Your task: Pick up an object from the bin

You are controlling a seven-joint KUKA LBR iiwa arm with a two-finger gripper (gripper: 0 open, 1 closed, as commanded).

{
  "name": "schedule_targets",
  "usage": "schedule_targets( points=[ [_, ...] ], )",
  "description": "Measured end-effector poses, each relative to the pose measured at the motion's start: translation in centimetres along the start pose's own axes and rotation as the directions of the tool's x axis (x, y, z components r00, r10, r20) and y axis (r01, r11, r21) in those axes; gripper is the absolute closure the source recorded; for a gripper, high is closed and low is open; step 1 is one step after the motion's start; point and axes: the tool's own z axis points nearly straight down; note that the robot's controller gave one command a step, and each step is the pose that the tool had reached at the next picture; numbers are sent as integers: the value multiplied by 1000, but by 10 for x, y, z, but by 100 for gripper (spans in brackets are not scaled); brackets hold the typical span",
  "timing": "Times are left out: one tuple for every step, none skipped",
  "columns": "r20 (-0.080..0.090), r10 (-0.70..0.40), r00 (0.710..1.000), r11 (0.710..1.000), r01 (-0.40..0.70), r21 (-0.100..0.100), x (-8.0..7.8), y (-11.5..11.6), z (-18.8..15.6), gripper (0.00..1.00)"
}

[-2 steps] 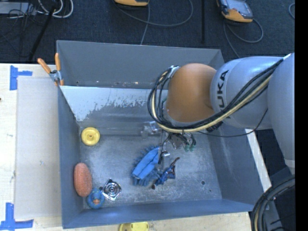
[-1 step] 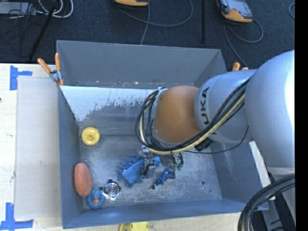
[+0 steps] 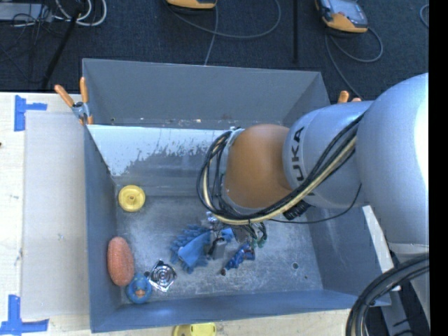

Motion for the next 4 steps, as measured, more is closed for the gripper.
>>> schedule_targets(
  points=[
    [-5,-12,1000,1000,12,1,-1,15,-50,100],
    [4,-53,999,999,53,2,22,12,-212,100],
    [3,-53,999,999,53,2,22,12,-212,100],
    [3,-57,998,998,57,1,22,12,-212,100]
  ],
)
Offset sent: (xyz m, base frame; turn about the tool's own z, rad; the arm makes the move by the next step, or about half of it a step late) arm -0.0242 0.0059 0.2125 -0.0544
